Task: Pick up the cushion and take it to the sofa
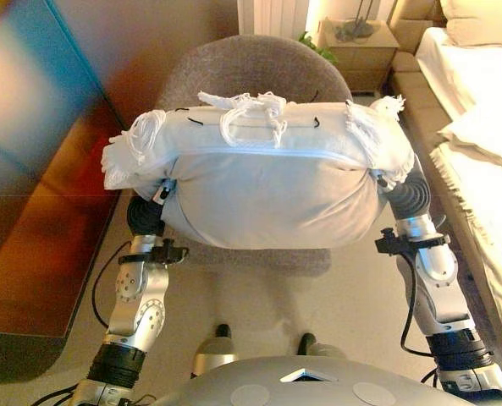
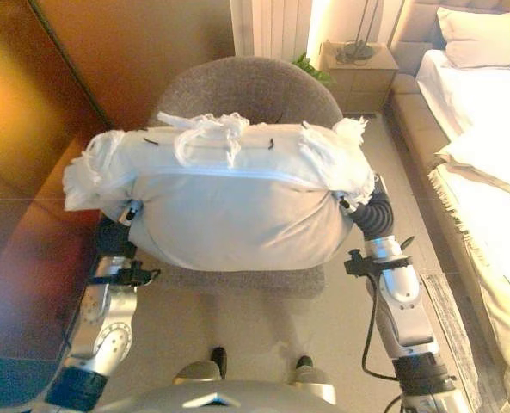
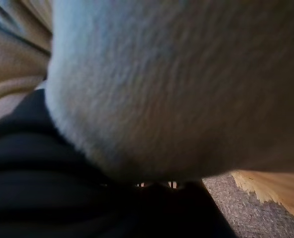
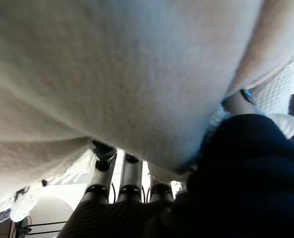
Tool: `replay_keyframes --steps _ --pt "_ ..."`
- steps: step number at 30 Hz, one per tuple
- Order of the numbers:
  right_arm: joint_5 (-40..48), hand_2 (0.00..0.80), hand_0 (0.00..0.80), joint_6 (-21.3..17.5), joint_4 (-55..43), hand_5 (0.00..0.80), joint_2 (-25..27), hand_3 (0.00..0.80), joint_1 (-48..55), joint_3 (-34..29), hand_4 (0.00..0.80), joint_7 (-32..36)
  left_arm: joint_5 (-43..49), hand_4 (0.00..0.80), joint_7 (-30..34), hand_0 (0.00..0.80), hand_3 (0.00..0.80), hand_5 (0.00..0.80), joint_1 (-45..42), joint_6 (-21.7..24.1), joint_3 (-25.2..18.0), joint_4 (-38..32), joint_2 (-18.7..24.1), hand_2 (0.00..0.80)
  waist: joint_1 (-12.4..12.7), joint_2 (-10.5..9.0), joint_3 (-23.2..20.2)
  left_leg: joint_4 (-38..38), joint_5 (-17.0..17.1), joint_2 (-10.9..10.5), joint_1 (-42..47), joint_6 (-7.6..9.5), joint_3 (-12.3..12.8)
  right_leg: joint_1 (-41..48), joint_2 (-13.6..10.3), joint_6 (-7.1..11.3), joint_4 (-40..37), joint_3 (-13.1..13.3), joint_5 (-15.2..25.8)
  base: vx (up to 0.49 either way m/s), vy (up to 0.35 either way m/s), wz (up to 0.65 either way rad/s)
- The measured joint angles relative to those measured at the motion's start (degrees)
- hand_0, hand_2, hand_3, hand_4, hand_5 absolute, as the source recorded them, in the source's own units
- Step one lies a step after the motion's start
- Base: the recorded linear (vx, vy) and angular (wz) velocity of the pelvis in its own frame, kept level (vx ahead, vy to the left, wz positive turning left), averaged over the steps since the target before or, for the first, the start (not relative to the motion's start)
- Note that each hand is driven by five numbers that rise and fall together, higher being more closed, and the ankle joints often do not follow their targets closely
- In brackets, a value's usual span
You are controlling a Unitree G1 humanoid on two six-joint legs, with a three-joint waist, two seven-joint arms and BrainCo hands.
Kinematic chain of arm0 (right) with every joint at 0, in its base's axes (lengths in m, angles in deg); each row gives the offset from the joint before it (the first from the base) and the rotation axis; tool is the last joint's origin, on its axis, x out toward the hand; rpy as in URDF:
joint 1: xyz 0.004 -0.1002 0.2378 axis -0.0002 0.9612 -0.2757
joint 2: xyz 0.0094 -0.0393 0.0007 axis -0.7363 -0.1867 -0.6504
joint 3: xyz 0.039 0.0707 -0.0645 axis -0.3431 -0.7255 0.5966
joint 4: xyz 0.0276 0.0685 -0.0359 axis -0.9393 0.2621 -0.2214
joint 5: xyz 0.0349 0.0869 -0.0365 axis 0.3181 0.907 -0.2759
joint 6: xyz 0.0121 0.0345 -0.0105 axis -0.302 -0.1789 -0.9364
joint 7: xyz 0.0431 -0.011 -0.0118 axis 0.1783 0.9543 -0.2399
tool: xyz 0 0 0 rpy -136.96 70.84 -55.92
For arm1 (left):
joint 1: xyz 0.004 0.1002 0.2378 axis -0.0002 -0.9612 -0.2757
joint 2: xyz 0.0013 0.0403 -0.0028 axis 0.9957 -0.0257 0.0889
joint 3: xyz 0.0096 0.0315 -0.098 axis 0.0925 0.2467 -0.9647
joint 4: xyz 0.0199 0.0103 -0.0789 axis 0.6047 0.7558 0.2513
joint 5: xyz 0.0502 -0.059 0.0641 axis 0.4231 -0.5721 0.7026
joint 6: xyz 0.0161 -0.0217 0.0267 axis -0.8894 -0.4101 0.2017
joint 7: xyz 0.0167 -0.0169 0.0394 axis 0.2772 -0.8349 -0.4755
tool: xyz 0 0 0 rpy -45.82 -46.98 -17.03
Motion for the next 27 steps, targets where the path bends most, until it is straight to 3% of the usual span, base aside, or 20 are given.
replay_keyframes --steps 4,8,10,12,13,14,15,17,20,23,26,27 --pt "0.0 0.8 0.8 0.05 0.09 0.8 0.4 0.8 -0.25 1.16 0.8 -0.02 0.01 0.8 -1.13 0.8 0.8 0.8 -0.13 0.02 -0.49 -0.01 0.0 0.8 0.25 -0.34 0.35 1.78 -0.2 0.39 -0.18 -0.18 0.16 -0.16 0.31 -0.37 0.24 0.62 -0.22 -0.06 -0.196 -0.08" --pt "0.17 0.8 0.8 -0.07 0.81 0.8 0.21 0.8 -1.84 4.19 0.8 0.42 0.04 0.8 -1.86 0.8 0.8 0.8 -0.92 2.07 -2.62 0.02 0.22 0.8 1.92 -3.68 5.38 17.5 -1.1 0.68 -5.33 -0.11 0.13 -3.07 -0.28 -2.66 8.7 3.99 -3.98 -0.011 -0.196 -0.36" --pt "0.15 0.8 0.8 -0.24 0.81 0.8 -0.09 0.8 -1.81 5.1 0.8 0.56 0.04 0.8 -1.92 0.8 0.8 0.8 -1.34 2.61 -3.12 0.1 0.02 0.8 1.71 -4.16 6.91 22.61 -1.1 1.4 -7.65 0.49 0.12 -3.57 -0.25 -3.53 10.52 4.22 -4.92 0.086 -0.088 -0.11" --pt "0.09 0.8 0.8 -1.07 0.71 0.8 0.28 0.8 -1.86 5.55 0.8 0.18 0.07 0.8 -1.92 0.8 0.8 0.8 -1.45 2.75 -2.57 0.1 -0.66 0.8 1.89 -2.77 7.69 21.68 -5.19 -1.76 -7.92 1.14 -0.38 -4.53 0.0 -3.23 9.38 4.86 -4.74 0.162 -0.059 -0.28" --pt "0.04 0.8 0.8 -1.26 -0.13 0.8 2.21 0.8 -2.47 5.47 0.8 -0.3 0.16 0.8 -1.95 0.8 0.8 0.8 -1.45 2.83 -2.38 -0.38 -1.83 0.8 2.26 1.42 7.84 17.14 -9.02 -0.63 -7.17 3.21 -0.52 -6.28 3.03 -3.95 14.62 4.7 -5.58 0.234 -0.022 -0.77" --pt "-0.03 0.8 0.8 -1.32 0.46 0.8 1.84 0.8 -4.15 5.7 0.8 -1.07 0.15 0.8 -2.12 0.8 0.8 0.8 -1.17 3.1 -2.53 -1.2 -0.72 0.8 3.54 1.25 9.56 15.72 -7.24 -0.85 -5.56 1.88 -0.34 -8.79 3.43 -4.05 25.53 5.73 -10.36 0.299 0.011 -0.83" --pt "-0.07 0.8 0.8 -1.14 0.37 0.8 1.21 0.8 -4.36 7.04 0.8 -1.71 0.06 0.8 -2.67 0.8 0.8 0.8 -1.08 3.24 -2.85 -1.12 0.97 0.8 4.49 -0.47 10.23 16.51 -6.9 -1.78 -5.39 1.26 0.22 -7.18 2.88 -4.51 26.63 6.25 -15.25 0.388 0.024 -0.44" --pt "-0.07 0.8 0.8 -1.03 0.68 0.8 1.26 0.8 -4.5 7.63 0.8 -2.58 0.09 0.8 -3.46 0.8 0.8 0.8 -0.55 3.14 -2.54 -0.64 0.54 0.8 4.14 0.16 11.63 22.89 -8.39 -1.29 -8.75 -0.17 -1.94 -4.07 4.53 -7.05 22.41 6.92 -15.13 0.415 0.02 0.31" --pt "-0.06 0.8 0.8 -0.99 0.68 0.8 1.1 0.8 -4.78 7.51 0.8 -3.53 0.12 0.8 -4.07 0.8 0.8 0.8 -0.71 3.15 -1.51 -0.67 -0.3 0.8 5.42 -0.31 12.11 16.05 -7.89 -3.49 -12.23 -0.1 -5.03 -3.12 5.48 -7.48 19.98 11.33 -13.88 0.438 0.035 0.13" --pt "-0.08 0.8 0.8 -0.95 0.65 0.8 1.13 0.8 -4.86 7.74 0.8 -3.71 0.13 0.8 -4.61 0.8 0.8 0.8 -0.69 3.21 -1.59 -0.68 -1.01 0.8 6.96 1.07 12.15 7.94 -5.95 -2.1 -12.6 -0.84 -6.22 -1.06 7.0 -7.59 19.34 13.54 -14.52 0.452 0.077 -0.13" --pt "-0.05 0.8 0.8 -0.95 0.63 0.8 1.46 0.8 -4.44 7.29 0.8 -3.72 0.12 0.8 -4.66 0.8 0.8 0.8 -0.68 3.21 -1.5 -0.68 -1.0 0.8 7.81 2.25 12.17 9.48 -6.0 0.04 -15.49 -0.93 -6.14 0.04 7.13 -6.25 20.94 14.72 -17.31 0.524 0.144 -0.21" --pt "-0.05 0.8 0.8 -0.95 0.63 0.8 1.61 0.8 -4.23 7.28 0.8 -3.72 0.11 0.8 -4.65 0.8 0.8 0.8 -0.66 3.18 -1.46 -0.67 -0.97 0.8 7.93 2.27 12.16 10.54 -4.64 0.33 -16.09 -1.41 -5.79 0.49 6.59 -5.53 21.46 15.51 -18.48 0.513 0.212 -0.27"
